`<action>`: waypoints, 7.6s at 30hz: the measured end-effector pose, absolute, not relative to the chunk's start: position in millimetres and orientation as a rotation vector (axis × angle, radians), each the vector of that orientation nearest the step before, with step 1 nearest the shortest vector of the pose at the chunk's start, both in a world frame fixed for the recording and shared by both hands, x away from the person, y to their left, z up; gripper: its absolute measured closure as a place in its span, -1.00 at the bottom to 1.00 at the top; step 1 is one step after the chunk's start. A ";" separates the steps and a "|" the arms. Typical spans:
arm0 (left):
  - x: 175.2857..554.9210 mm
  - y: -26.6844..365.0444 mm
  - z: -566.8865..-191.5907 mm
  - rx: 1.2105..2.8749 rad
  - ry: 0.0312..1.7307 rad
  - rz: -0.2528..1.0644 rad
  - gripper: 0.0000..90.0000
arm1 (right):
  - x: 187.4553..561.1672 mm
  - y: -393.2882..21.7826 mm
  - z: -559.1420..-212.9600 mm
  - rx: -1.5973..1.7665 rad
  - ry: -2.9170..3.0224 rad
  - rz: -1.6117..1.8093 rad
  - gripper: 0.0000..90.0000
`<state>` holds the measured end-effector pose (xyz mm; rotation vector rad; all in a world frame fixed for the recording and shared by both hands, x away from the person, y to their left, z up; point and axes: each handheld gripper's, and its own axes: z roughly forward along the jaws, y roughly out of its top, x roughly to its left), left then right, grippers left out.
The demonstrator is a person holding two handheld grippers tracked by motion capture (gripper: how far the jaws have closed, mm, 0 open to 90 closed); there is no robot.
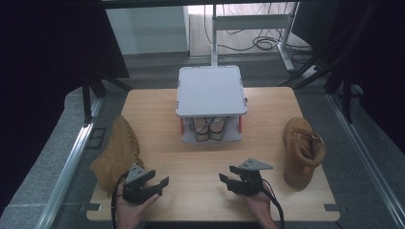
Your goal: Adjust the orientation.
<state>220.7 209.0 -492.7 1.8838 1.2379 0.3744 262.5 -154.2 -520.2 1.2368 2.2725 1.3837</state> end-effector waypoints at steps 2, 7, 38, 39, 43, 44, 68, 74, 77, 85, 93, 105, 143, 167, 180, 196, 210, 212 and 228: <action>220.3 212.7 -491.2 1.881 1.235 0.373 -0.06 | 262.5 -155.4 -520.2 1.240 2.276 1.377 -0.02; 217.2 225.3 -482.0 1.878 1.224 0.388 0.28 | 263.4 -159.2 -520.4 1.247 2.262 1.377 -0.02; 202.0 343.1 -465.0 1.681 1.419 0.473 0.98 | 269.2 -166.0 -520.5 1.267 2.247 1.371 -0.02; 201.8 346.7 -466.5 1.674 1.429 0.477 0.99 | 269.5 -165.9 -520.9 1.269 2.245 1.373 -0.02; 200.7 358.6 -474.3 1.649 1.467 0.482 0.99 | 270.3 -166.6 -521.7 1.268 2.244 1.368 -0.02; 200.5 361.5 -476.2 1.638 1.475 0.483 0.99 | 270.2 -166.7 -521.8 1.268 2.243 1.368 -0.02; 200.3 394.7 -516.8 1.586 1.604 0.424 0.99 | 271.3 -166.0 -528.8 1.281 2.261 1.338 0.00; 204.0 392.8 -515.3 1.576 1.581 0.401 1.00 | 271.3 -166.4 -529.4 1.286 2.259 1.339 0.00; 206.9 390.6 -513.0 1.594 1.593 0.410 1.00 | 270.2 -166.1 -528.8 1.281 2.264 1.338 0.00; 207.7 389.1 -507.9 1.590 1.582 0.402 1.00 | 271.7 -166.8 -529.3 1.289 2.263 1.339 0.00; 209.1 385.0 -497.4 1.587 1.553 0.396 1.00 | 271.7 -167.2 -529.2 1.287 2.260 1.338 0.00; 212.5 378.0 -486.7 1.593 1.529 0.401 1.00 | 272.2 -168.3 -529.9 1.297 2.256 1.334 0.00; 222.3 353.1 -463.5 1.619 1.433 0.399 0.98 | 271.0 -173.0 -531.4 1.306 2.256 1.319 0.00; 292.0 217.8 -433.5 1.895 1.255 0.398 0.98 | 270.1 -177.0 -533.8 1.307 2.256 1.308 -0.01; 261.6 209.9 -413.0 1.829 1.145 0.443 0.98 | 269.9 -177.5 -534.2 1.314 2.250 1.311 -0.01; 256.3 167.5 -452.9 1.889 1.160 0.449 0.99 | 269.2 -177.5 -536.5 1.317 2.256 1.304 -0.01; 267.9 161.7 -485.6 1.908 1.236 0.466 0.99 | 269.1 -176.5 -538.1 1.318 2.261 1.301 -0.01; 269.0 161.5 -487.3 1.905 1.241 0.479 0.99 | 269.0 -176.7 -538.2 1.318 2.261 1.301 -0.01; 270.1 164.3 -496.1 1.930 1.261 0.569 1.00 | 268.7 -177.4 -538.7 1.320 2.261 1.294 -0.01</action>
